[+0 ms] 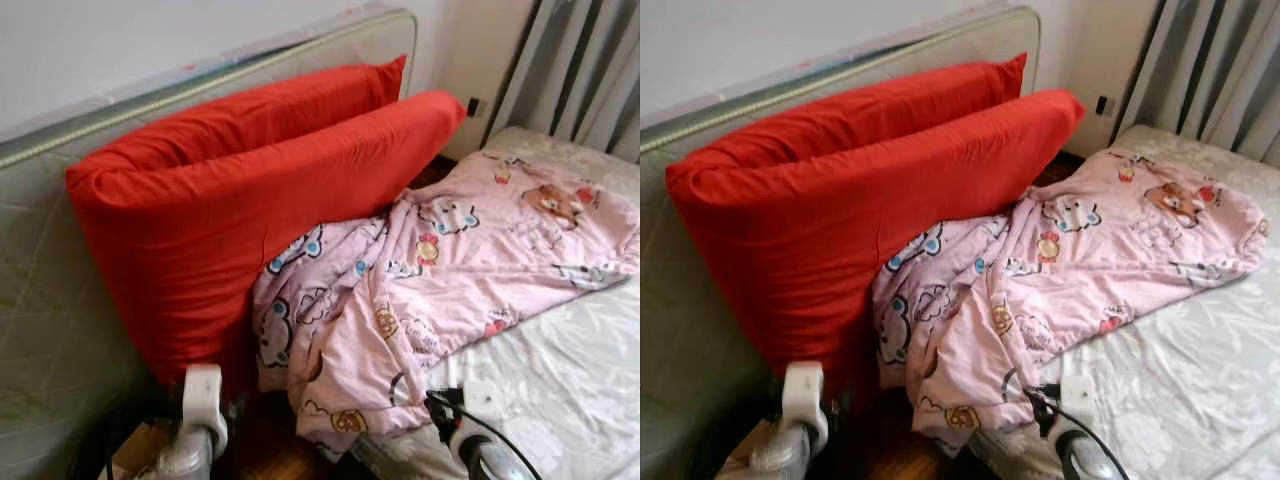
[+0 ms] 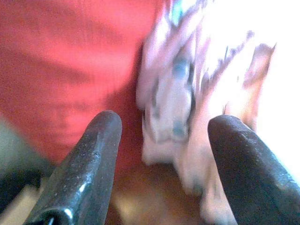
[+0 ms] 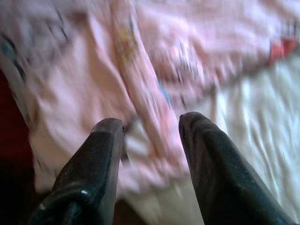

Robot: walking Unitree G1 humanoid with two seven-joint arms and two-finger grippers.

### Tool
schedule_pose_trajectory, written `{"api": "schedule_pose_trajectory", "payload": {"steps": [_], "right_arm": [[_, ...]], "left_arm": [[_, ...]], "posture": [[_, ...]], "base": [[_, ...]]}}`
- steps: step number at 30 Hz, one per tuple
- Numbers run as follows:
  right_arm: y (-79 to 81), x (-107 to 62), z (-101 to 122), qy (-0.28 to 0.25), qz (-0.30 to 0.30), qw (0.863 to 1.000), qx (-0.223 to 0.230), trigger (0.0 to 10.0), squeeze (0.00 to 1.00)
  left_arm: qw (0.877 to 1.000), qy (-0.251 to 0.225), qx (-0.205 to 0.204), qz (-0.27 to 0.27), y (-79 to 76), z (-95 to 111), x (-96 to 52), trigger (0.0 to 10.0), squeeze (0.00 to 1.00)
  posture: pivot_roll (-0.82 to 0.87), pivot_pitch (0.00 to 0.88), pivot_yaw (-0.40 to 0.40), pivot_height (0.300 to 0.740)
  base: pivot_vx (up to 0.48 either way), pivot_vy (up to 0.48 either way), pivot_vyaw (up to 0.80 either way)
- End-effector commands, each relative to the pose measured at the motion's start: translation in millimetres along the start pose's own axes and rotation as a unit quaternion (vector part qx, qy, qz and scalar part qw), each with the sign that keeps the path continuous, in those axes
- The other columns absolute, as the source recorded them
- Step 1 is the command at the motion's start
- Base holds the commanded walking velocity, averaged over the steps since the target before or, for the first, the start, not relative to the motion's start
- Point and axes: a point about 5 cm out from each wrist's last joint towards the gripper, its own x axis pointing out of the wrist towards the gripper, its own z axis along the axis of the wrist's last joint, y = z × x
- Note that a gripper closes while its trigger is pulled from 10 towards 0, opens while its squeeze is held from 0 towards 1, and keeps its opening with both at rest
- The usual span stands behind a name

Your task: Clean up the room

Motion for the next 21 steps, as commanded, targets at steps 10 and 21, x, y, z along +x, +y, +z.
{"api": "schedule_pose_trajectory", "payload": {"steps": [10, 21], "right_arm": [[6.0, -3.2, 22.1, -0.102, 0.027, 0.994, -0.003, 10.0, 0.00], [8.1, -7.3, 35.6, -0.145, 0.038, 0.988, -0.026, 10.0, 0.00]], "left_arm": [[0.995, -0.104, 0.001, 0.011, 14.9, 18.6, -19.4, 10.0, 0.00], [0.991, -0.136, -0.009, 0.001, 8.9, 30.7, -25.4, 10.0, 0.00]], "posture": [[-0.04, 0.056, -0.059, 0.740], [-0.05, 0.039, -0.065, 0.740]], "base": [[0.000, 0.000, 0.00], [0.000, 0.000, 0.00]]}}
